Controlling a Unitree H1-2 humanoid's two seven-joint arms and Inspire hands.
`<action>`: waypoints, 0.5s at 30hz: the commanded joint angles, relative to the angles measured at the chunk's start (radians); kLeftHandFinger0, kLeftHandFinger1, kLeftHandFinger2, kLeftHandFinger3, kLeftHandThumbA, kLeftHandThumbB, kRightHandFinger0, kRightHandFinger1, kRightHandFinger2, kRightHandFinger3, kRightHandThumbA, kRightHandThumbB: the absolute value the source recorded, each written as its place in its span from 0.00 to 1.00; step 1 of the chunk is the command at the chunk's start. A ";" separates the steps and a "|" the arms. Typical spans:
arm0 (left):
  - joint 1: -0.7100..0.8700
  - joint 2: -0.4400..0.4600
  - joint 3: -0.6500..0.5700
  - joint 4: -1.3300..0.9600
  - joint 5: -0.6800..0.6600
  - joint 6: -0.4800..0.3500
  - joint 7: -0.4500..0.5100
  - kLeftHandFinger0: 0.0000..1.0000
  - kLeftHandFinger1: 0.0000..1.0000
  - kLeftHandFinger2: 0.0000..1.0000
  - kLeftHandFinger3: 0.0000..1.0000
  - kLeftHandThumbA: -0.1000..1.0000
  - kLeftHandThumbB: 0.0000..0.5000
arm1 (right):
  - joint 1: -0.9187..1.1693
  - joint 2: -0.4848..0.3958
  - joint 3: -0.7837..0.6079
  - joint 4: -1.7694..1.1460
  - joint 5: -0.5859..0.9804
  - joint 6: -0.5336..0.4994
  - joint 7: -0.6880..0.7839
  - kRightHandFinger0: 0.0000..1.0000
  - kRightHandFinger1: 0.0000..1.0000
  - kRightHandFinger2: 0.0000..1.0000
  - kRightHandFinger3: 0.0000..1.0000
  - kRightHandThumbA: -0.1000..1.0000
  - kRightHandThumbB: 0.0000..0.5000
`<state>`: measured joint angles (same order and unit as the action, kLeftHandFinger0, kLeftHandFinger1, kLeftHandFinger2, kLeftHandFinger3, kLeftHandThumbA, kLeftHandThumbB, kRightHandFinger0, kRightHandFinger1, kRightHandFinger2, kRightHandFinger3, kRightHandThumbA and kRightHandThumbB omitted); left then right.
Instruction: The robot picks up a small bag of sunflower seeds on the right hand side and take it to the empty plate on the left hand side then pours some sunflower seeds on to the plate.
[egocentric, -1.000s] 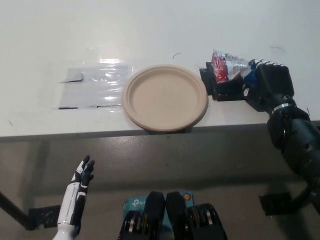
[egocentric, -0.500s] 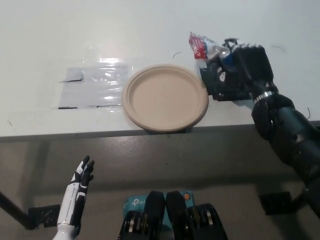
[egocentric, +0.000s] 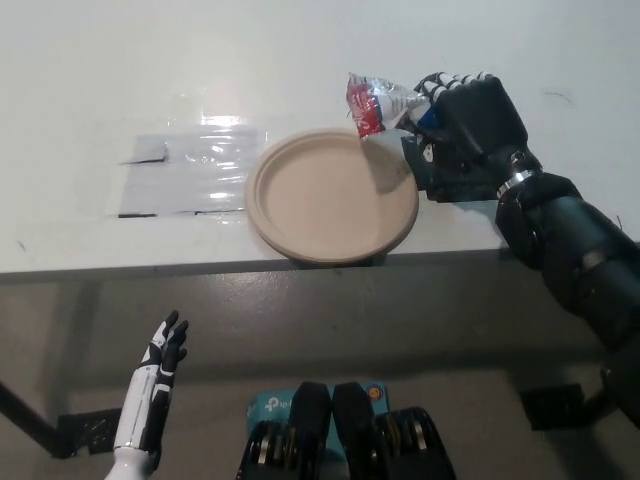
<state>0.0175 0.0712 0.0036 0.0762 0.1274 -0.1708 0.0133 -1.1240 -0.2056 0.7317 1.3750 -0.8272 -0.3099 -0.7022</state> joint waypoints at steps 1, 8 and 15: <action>-0.007 0.006 0.003 -0.032 -0.009 -0.027 0.002 1.00 1.00 1.00 1.00 1.00 0.05 | -0.094 -0.020 0.044 0.002 -0.057 0.035 -0.039 0.00 0.22 0.75 0.57 0.00 0.41; -0.006 0.007 0.001 -0.029 -0.008 -0.031 0.002 1.00 1.00 1.00 1.00 1.00 0.04 | -0.098 -0.018 0.116 0.008 -0.105 0.060 -0.042 0.00 0.25 0.76 0.61 0.00 0.48; -0.008 0.004 0.003 -0.036 -0.010 -0.026 0.005 1.00 1.00 1.00 1.00 1.00 0.01 | -0.099 -0.015 0.153 0.008 -0.123 0.084 -0.009 0.00 0.28 0.73 0.46 0.00 0.72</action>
<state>0.0175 0.0712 0.0034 0.0751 0.1251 -0.1708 0.0132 -1.1318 -0.2065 0.8747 1.3943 -0.9216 -0.2707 -0.7000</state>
